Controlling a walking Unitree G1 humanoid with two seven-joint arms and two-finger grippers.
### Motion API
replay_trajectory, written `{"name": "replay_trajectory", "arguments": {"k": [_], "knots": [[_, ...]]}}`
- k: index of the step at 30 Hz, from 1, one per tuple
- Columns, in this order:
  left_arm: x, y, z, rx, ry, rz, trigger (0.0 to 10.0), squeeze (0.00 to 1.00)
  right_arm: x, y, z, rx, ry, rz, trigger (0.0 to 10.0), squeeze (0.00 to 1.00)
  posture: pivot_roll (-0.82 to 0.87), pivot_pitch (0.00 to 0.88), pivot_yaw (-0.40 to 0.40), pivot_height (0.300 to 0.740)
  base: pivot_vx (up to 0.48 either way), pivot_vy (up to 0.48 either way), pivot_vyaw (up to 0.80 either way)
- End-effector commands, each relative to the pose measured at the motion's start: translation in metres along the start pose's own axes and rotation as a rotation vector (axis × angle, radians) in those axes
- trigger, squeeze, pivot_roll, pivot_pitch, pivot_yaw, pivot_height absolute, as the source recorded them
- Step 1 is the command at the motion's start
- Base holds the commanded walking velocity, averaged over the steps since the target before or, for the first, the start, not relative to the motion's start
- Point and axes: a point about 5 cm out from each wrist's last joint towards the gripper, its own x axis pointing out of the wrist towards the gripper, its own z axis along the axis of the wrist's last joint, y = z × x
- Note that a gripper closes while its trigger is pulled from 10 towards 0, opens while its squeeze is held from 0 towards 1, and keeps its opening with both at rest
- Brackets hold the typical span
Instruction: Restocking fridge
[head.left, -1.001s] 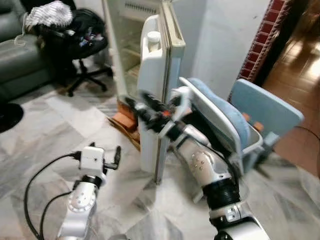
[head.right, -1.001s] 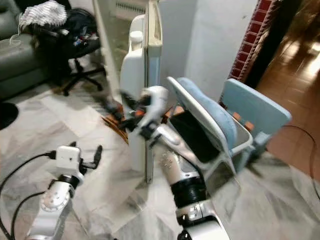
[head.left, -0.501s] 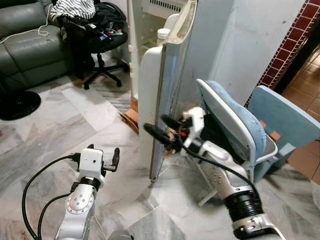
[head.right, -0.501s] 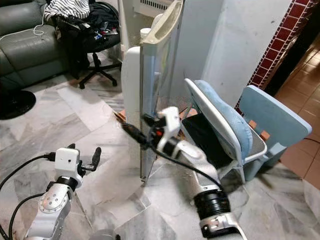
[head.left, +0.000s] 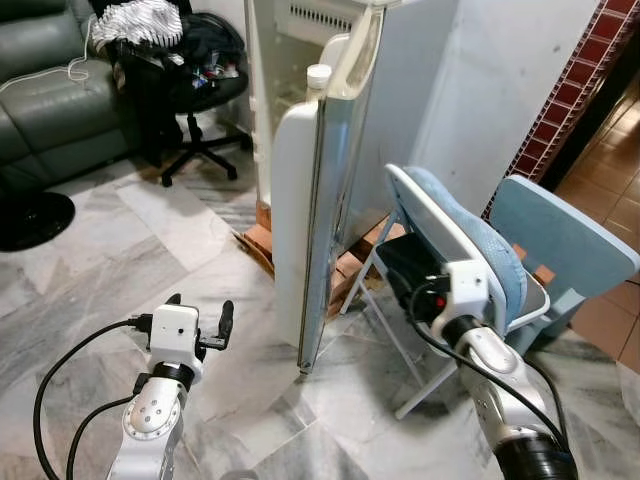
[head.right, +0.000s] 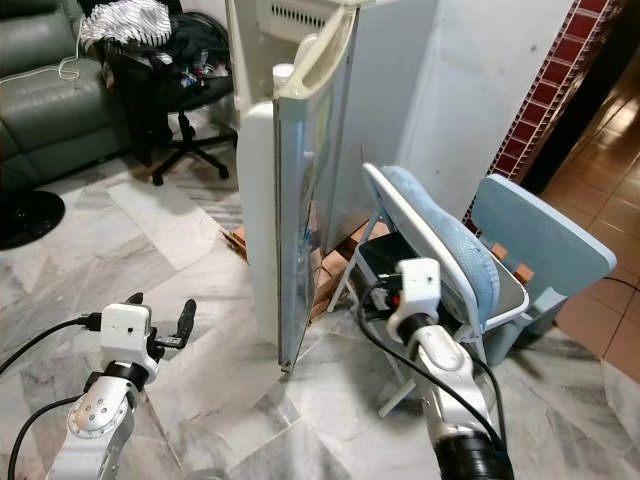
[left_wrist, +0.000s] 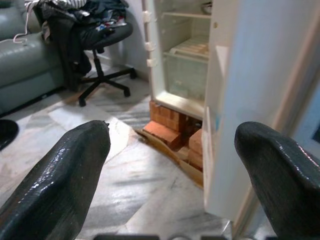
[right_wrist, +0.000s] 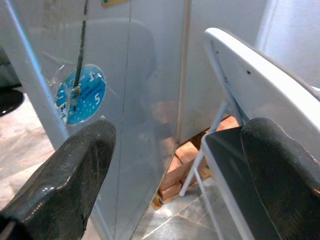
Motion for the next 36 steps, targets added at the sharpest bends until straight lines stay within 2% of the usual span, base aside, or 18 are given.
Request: {"name": "replay_trajectory", "arguments": {"k": [1,8,13,20,24,27,29,30,31,33,36], "knots": [[-0.002,0.003,0.002,0.006,-0.01,-0.001,10.0,0.0,-0.002,-0.002,0.01,0.002,-0.058,-0.019,10.0,0.0,0.08,0.0,-0.05,0.74,0.262,0.0,0.0],[-0.002,0.002,0.004,0.008,-0.012,-0.01,10.0,0.0,-0.006,0.003,0.007,0.002,-0.056,-0.02,10.0,0.0,0.07,0.0,-0.042,0.74,0.293,0.0,0.0],[-0.002,0.002,0.004,0.01,-0.011,-0.011,10.0,0.0,-0.005,0.006,0.012,-0.001,-0.083,-0.017,10.0,0.0,0.07,0.0,-0.043,0.74,0.319,0.0,0.0],[-0.003,0.003,0.001,0.007,0.009,-0.009,10.0,0.0,-0.009,0.0,0.007,-0.014,-0.059,-0.033,10.0,0.0,0.07,0.0,-0.043,0.74,0.0,0.0,0.0],[-0.003,0.002,0.001,0.006,0.013,-0.012,10.0,0.0,-0.007,-0.005,0.003,-0.039,-0.031,-0.086,10.0,0.0,0.07,0.0,-0.039,0.74,0.0,0.0,0.0],[-0.002,0.001,0.001,0.006,0.013,-0.014,10.0,0.0,0.0,-0.005,0.003,-0.055,-0.015,-0.101,10.0,0.0,0.07,0.0,-0.035,0.74,0.0,0.0,0.0],[0.0,-0.001,0.002,0.006,0.014,-0.021,10.0,0.0,0.027,0.008,0.021,0.043,-0.068,-0.092,10.0,0.0,0.07,0.0,-0.029,0.74,0.0,0.0,0.0],[0.001,-0.002,0.002,0.006,0.014,-0.023,10.0,0.0,0.035,0.014,0.027,0.066,-0.078,-0.086,10.0,0.0,0.07,0.0,-0.029,0.74,0.0,0.0,0.0],[0.001,-0.002,0.002,0.006,0.014,-0.023,10.0,0.0,0.035,0.014,0.027,0.066,-0.078,-0.086,10.0,0.0,0.07,0.0,-0.029,0.74,0.0,0.0,0.0],[0.002,-0.003,0.002,0.007,0.014,-0.027,10.0,0.0,0.045,0.023,0.034,0.071,-0.092,-0.072,10.0,0.0,0.07,0.0,-0.028,0.74,0.0,0.0,0.0],[0.005,-0.006,0.003,0.007,0.011,-0.033,10.0,0.0,0.066,0.047,0.051,0.023,-0.121,-0.012,10.0,0.0,0.08,0.0,-0.031,0.74,0.0,0.0,0.0]]}}
